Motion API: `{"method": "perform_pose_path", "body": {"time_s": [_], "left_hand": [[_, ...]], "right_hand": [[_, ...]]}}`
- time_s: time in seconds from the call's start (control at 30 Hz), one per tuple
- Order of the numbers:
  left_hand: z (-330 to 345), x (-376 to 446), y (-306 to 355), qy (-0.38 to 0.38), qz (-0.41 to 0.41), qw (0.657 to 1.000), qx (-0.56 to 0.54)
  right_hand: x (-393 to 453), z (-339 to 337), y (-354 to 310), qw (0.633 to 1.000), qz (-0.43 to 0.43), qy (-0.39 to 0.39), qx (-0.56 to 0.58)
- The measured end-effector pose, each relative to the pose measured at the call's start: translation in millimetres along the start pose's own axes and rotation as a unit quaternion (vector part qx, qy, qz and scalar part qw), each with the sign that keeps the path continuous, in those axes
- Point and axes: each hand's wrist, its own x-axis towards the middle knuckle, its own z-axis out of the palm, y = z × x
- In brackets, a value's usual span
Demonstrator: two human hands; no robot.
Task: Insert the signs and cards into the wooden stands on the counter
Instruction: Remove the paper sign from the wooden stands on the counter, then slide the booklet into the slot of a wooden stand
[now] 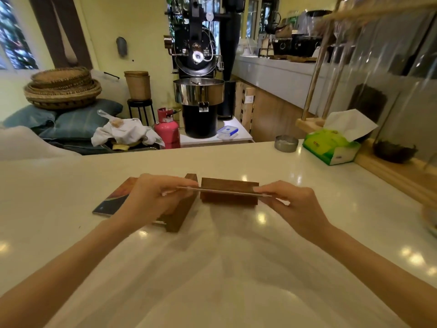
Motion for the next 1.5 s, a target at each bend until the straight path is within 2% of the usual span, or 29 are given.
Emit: {"method": "perform_pose_path", "body": {"time_s": [0.2, 0.47, 0.63, 0.93, 1.1, 1.2, 1.3, 1.4, 1.5], "left_hand": [[5.9, 46.2, 9.5, 0.035, -0.059, 0.997, -0.033], [21.9, 81.1, 2.3, 0.072, -0.099, 0.989, -0.084], [28.6, 89.0, -2.7, 0.074, -0.101, 0.988, -0.086], [37.7, 90.4, -7.6, 0.096, -0.117, 0.98, -0.127], [27.5, 80.8, -8.3, 0.069, -0.144, 0.982, -0.104], [14.2, 64.8, -10.3, 0.042, -0.191, 0.975, -0.105], [0.0, 47.0, -11.7, 0.016, -0.239, 0.966, -0.102], [-18.2, 30.7, -8.9, 0.017, -0.268, 0.955, -0.127], [-36.1, 13.9, -10.5, 0.041, -0.299, 0.945, -0.128]], "right_hand": [[34.5, 0.2, 10.3, 0.987, 0.139, 0.039, 0.069], [61.1, 0.9, 23.2, 0.958, 0.22, 0.045, 0.178], [68.0, 3.5, 26.3, 0.944, 0.259, 0.042, 0.201], [71.3, 2.6, 27.2, 0.936, 0.297, 0.026, 0.185], [58.9, 7.1, 15.8, 0.941, 0.334, 0.059, 0.017], [48.9, 12.5, -7.0, 0.951, 0.31, 0.015, -0.005], [52.5, 23.9, -37.1, 0.964, 0.252, -0.063, 0.063], [80.0, 37.1, -61.0, 0.94, 0.222, -0.193, 0.174], [122.3, 52.6, -72.1, 0.904, 0.183, -0.336, 0.192]]}}
